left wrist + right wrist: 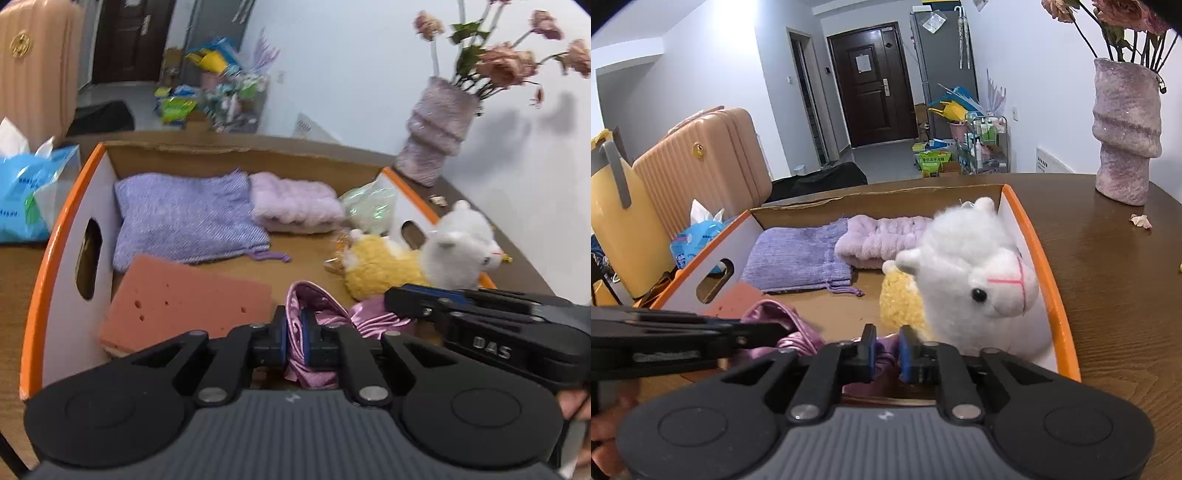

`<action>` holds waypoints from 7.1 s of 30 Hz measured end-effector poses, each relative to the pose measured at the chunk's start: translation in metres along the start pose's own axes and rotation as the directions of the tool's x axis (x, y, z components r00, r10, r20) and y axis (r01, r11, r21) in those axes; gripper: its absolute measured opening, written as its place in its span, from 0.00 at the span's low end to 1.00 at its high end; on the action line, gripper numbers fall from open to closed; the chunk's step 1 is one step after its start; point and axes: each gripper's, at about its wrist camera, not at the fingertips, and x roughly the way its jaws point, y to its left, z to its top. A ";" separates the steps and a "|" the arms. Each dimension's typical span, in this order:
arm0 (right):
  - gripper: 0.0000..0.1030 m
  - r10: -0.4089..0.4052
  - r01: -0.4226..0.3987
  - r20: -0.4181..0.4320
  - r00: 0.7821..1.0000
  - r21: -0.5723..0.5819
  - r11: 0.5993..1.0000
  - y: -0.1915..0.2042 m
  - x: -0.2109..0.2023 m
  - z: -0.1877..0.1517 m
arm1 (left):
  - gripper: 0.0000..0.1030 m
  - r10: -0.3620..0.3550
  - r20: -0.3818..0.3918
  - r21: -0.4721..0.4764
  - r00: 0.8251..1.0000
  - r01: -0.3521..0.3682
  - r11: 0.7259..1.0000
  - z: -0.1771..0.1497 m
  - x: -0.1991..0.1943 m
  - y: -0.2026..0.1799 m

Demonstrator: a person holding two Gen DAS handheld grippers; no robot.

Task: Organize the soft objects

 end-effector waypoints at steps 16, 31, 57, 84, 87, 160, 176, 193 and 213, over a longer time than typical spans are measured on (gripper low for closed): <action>0.47 0.030 -0.012 0.257 0.966 -0.072 0.997 0.006 -0.176 0.014 | 0.56 0.110 0.322 0.120 0.940 -0.156 0.980 -0.020 -0.201 -0.044; 0.49 0.044 -0.008 0.290 0.956 -0.124 0.992 0.032 -0.272 -0.138 | 0.58 0.060 0.301 -0.021 0.952 -0.057 0.998 -0.185 -0.257 -0.069; 0.37 0.143 -0.142 0.065 0.988 -0.025 0.990 0.025 -0.097 -0.078 | 0.44 -0.049 0.087 -0.127 0.995 0.059 0.990 -0.093 -0.081 -0.020; 0.21 0.213 -0.219 0.176 0.961 0.013 0.976 0.040 -0.143 -0.075 | 0.21 -0.109 0.223 -0.097 0.969 0.133 0.986 -0.085 -0.154 -0.040; 0.21 0.215 -0.219 0.235 0.948 -0.011 0.976 0.041 -0.155 -0.050 | 0.21 -0.125 0.262 -0.053 0.957 0.144 0.988 -0.056 -0.163 -0.042; 0.66 0.132 -0.117 0.170 0.977 -0.098 0.988 0.002 -0.260 -0.194 | 0.77 0.190 0.149 -0.023 0.970 -0.189 0.982 -0.217 -0.226 -0.089; 0.52 0.128 -0.141 0.096 0.987 0.144 0.979 -0.045 -0.144 -0.124 | 0.57 -0.083 0.012 -0.103 0.996 0.084 0.991 -0.131 -0.085 -0.092; 0.14 0.173 -0.180 0.058 0.983 0.168 0.969 -0.033 -0.146 -0.134 | 0.20 -0.240 0.011 -0.141 0.971 0.239 0.961 -0.144 -0.106 -0.086; 0.40 0.213 -0.230 0.088 0.973 0.310 0.923 -0.035 -0.163 -0.168 | 0.44 -0.220 0.010 -0.193 0.976 0.217 0.957 -0.168 -0.106 -0.067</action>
